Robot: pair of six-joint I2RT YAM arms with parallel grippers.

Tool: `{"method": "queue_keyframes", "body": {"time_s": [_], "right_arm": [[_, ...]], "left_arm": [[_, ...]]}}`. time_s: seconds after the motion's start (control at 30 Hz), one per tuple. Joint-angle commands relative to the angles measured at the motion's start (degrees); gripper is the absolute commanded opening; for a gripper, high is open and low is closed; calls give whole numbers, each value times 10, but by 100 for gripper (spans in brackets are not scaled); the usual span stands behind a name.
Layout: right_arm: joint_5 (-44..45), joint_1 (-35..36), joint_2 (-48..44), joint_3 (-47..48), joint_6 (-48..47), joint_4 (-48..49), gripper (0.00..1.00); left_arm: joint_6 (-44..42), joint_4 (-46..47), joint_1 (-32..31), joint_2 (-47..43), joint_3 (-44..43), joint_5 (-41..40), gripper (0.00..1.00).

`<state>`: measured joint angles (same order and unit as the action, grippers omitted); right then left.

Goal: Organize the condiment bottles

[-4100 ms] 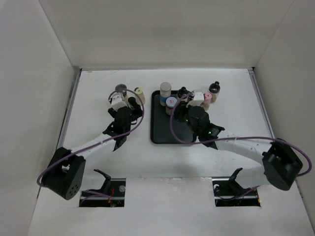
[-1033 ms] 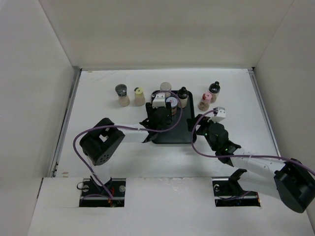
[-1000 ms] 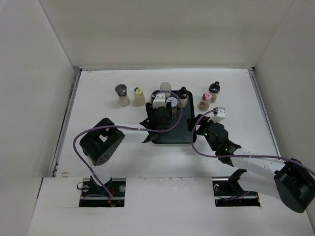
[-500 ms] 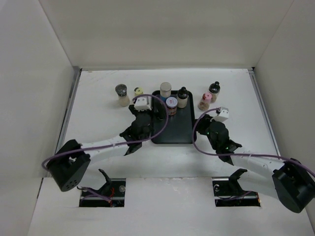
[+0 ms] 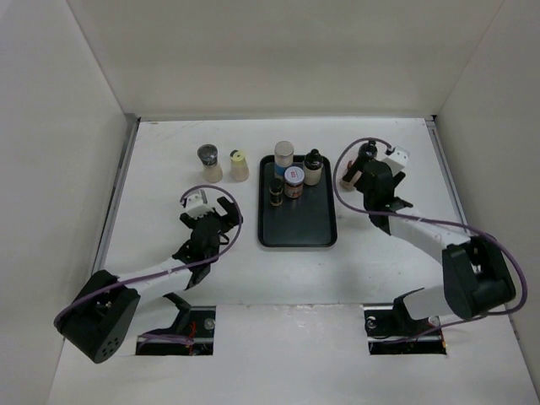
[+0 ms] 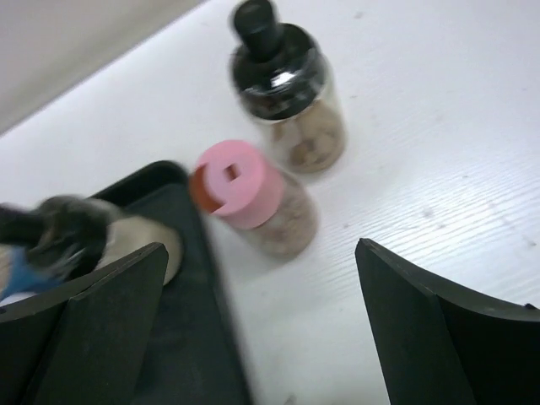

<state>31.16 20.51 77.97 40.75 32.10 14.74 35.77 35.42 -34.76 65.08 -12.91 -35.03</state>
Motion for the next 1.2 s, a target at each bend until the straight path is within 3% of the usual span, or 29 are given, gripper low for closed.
{"method": "queue_keyframes", "body": {"time_s": [0.0, 0.27, 0.33, 0.47, 0.57, 0.8, 1.17], "right_arm": [[5, -16, 51, 60, -34, -39, 100], [-21, -16, 169, 158, -78, -35, 100], [-16, -20, 189, 169, -76, -31, 90], [-5, -21, 207, 164, -100, 24, 54], [11, -4, 167, 133, -128, 57, 42], [26, 83, 46, 73, -139, 33, 43], [-27, 151, 108, 83, -92, 35, 44]], "left_arm": [[42, 34, 19, -35, 9, 51, 96], [58, 35, 26, -17, 9, 63, 96], [58, 36, 28, -16, 10, 63, 96], [61, 36, 31, -15, 9, 65, 96], [61, 37, 34, -12, 8, 62, 96], [61, 37, 42, -19, 11, 52, 96], [60, 39, 44, -7, 5, 58, 95]]}}
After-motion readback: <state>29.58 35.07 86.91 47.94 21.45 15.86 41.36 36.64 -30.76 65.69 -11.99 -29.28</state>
